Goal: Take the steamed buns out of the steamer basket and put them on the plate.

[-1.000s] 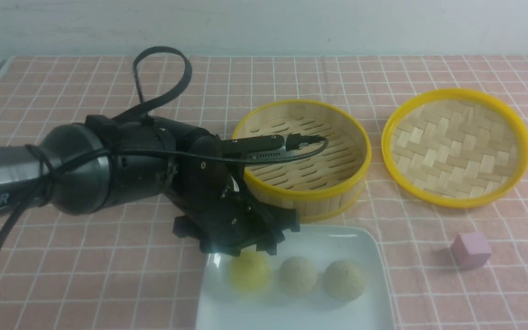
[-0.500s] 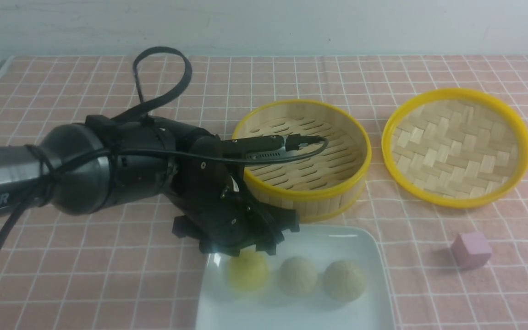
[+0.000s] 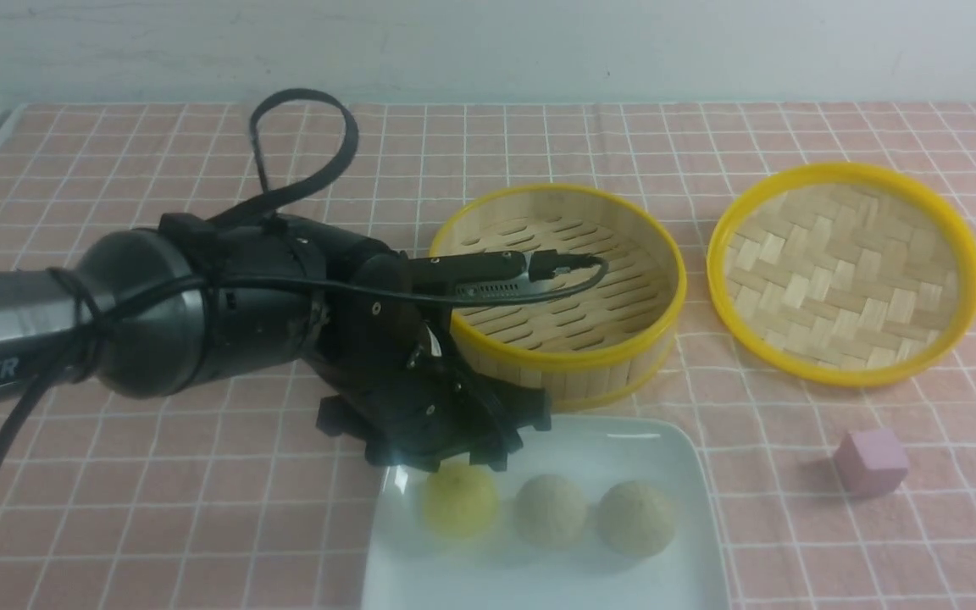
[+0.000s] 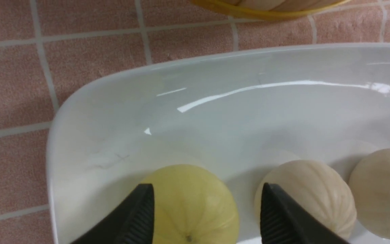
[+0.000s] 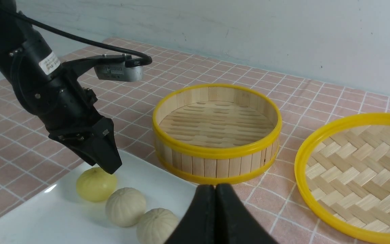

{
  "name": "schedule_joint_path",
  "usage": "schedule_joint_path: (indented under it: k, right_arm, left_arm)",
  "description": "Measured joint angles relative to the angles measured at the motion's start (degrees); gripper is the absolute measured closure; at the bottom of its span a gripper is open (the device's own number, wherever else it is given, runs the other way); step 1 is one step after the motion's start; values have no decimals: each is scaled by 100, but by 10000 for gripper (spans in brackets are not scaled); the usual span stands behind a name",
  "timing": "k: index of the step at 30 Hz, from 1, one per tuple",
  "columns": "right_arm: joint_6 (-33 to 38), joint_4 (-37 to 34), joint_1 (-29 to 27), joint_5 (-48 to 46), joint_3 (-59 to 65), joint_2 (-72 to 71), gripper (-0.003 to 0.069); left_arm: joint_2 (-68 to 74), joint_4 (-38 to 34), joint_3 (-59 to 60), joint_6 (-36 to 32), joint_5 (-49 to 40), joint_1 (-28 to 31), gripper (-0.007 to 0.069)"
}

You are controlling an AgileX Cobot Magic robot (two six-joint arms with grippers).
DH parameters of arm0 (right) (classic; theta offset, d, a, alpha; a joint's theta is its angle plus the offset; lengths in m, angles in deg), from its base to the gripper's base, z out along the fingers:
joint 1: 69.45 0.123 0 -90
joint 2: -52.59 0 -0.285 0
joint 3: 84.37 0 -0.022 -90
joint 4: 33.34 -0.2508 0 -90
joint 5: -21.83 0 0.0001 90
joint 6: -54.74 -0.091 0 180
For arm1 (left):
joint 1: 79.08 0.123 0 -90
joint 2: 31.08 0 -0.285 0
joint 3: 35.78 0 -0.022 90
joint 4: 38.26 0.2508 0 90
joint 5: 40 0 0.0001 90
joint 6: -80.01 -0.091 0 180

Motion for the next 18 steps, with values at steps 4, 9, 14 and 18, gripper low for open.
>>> schedule_joint_path:
  k: [4,9,14,18]
  right_arm:
    - [0,0,0,0,0,0,659]
    - [0,0,0,0,0,0,659]
    - [0,0,0,0,0,0,659]
    - [0,0,0,0,0,0,658]
  left_arm:
    - [0,50,0,0,0,0,189]
    - [0,165,0,0,0,0,189]
    - [0,460,0,29,0,0,189]
    - [0,504,0,119,-6,0,189]
